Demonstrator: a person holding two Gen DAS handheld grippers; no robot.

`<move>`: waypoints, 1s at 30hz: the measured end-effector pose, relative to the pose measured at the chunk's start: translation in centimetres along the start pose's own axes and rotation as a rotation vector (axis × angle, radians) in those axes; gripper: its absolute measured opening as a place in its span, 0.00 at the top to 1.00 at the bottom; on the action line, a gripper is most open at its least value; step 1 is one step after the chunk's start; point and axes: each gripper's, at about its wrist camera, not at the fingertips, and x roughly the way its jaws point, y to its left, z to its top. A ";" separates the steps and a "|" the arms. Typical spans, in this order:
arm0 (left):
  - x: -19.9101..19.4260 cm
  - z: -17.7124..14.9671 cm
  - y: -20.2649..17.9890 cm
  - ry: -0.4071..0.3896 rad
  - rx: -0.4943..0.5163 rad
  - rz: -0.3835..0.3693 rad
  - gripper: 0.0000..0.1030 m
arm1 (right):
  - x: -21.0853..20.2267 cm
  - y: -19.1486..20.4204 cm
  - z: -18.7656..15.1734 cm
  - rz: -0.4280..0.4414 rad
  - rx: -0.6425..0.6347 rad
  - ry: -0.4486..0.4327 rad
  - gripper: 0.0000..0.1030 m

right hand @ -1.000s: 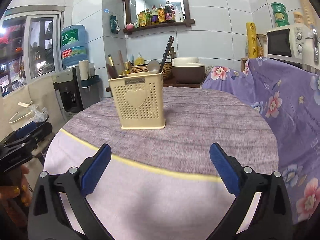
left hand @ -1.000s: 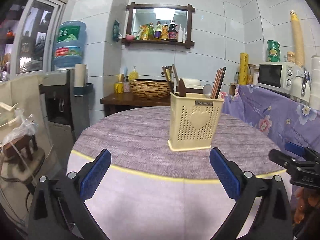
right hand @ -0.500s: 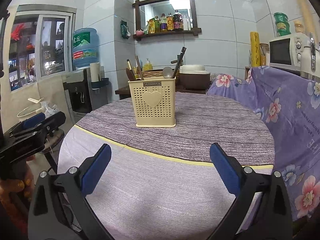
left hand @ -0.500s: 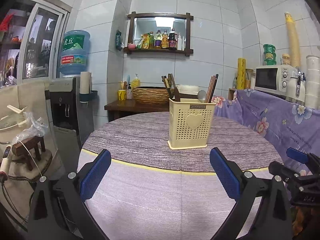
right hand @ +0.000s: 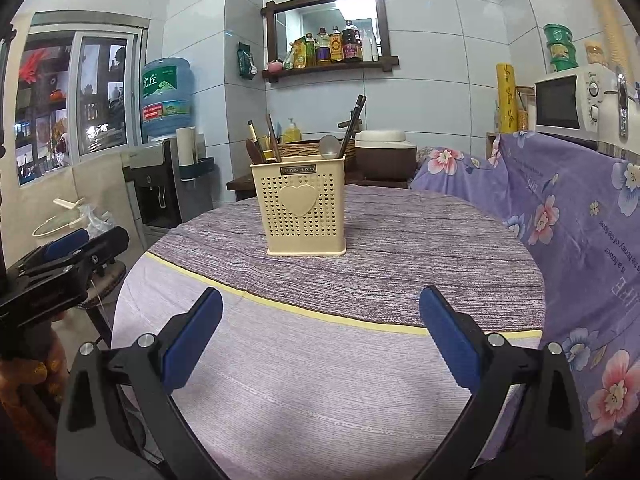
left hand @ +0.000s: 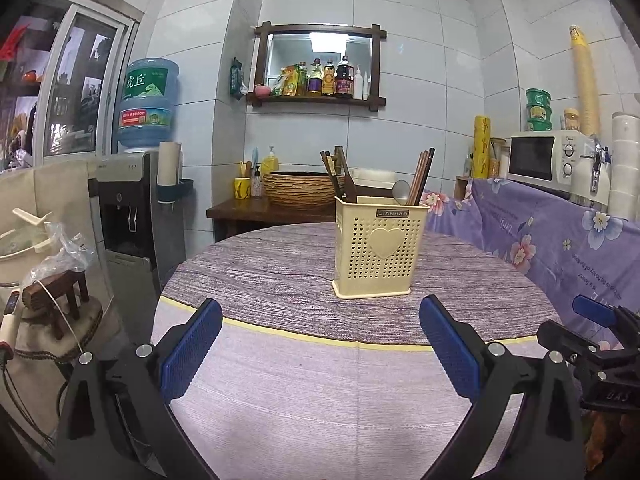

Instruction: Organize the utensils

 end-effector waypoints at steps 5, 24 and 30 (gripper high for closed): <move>0.0 0.1 -0.2 0.002 0.006 -0.007 0.05 | 0.1 0.0 0.1 0.003 0.004 0.001 0.06; 0.3 0.3 -0.7 0.019 0.014 0.002 0.05 | 0.2 0.3 0.1 0.005 0.001 0.006 0.06; 0.3 0.2 -0.6 0.024 0.016 -0.001 0.05 | 0.3 0.3 0.1 0.008 0.003 0.009 0.06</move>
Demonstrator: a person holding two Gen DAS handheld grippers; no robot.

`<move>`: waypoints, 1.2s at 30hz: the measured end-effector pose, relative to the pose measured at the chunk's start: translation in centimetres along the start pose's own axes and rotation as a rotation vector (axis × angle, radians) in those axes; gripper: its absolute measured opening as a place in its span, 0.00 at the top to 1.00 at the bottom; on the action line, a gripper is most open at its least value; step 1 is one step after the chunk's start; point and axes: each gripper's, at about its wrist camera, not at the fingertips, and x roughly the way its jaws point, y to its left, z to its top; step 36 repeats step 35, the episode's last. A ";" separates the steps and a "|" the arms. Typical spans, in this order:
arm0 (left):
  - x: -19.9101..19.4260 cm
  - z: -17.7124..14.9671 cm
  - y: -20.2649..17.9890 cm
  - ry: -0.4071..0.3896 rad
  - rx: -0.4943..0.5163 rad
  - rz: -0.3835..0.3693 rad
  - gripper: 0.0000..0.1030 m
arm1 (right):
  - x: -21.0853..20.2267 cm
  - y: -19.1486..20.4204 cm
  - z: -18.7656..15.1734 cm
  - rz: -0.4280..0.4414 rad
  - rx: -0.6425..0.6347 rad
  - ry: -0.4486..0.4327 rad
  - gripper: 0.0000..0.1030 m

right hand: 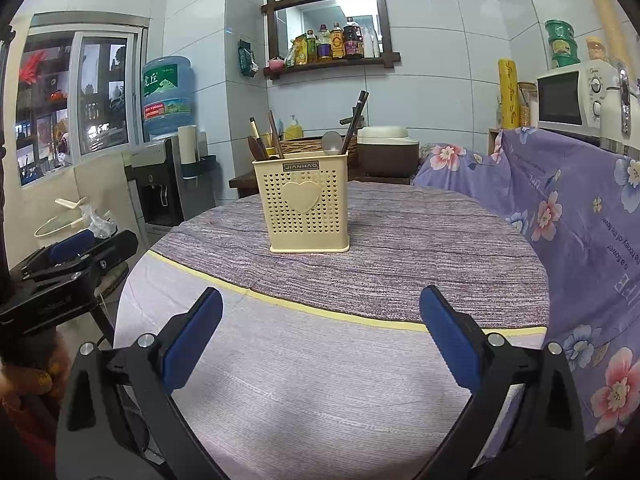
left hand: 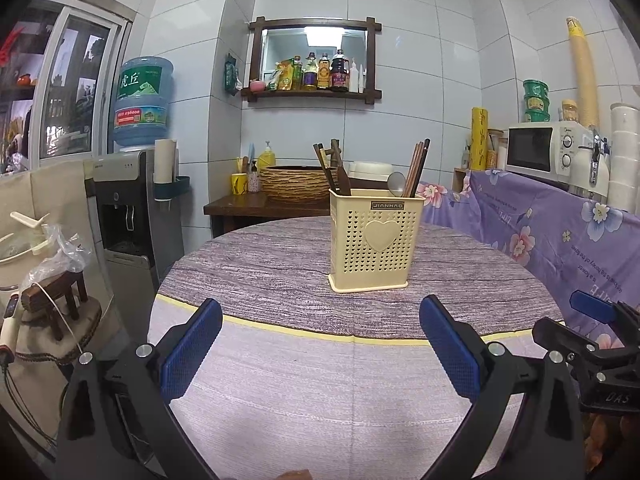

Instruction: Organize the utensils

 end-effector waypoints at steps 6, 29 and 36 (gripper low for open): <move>0.1 -0.1 0.1 0.011 -0.006 -0.004 0.05 | 0.0 0.0 0.0 0.000 0.000 0.000 0.06; 0.7 -0.3 -0.1 0.054 -0.012 -0.002 0.05 | 0.7 -0.1 -0.5 -0.009 0.006 0.027 0.06; 1.0 -0.4 0.2 0.069 -0.023 0.004 0.05 | 0.7 -0.1 -0.6 -0.008 0.005 0.032 0.06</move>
